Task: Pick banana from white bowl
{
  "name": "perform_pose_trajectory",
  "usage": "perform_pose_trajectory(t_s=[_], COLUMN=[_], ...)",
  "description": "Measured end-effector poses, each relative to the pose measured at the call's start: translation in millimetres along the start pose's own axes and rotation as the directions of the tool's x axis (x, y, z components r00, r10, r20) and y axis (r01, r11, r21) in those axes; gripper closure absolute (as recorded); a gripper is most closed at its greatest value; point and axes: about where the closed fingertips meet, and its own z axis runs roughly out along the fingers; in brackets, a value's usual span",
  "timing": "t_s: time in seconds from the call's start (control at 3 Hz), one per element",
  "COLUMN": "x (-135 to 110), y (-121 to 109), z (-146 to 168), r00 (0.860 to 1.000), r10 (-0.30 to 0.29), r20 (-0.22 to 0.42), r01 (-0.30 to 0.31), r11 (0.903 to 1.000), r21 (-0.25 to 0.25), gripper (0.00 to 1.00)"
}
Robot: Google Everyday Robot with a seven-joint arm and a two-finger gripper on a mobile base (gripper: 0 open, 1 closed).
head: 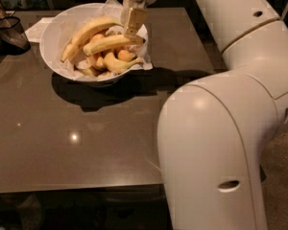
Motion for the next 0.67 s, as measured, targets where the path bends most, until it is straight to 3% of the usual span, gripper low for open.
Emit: perform_pose_trajectory(t_s=[0.67], x=[-8.4], y=[-6.7], z=[22.4], r00=[1.0], r10=[-0.025], r20=[0.007], r01=[0.025], r11=[0.9992], r21=[-0.03], gripper=[0.61])
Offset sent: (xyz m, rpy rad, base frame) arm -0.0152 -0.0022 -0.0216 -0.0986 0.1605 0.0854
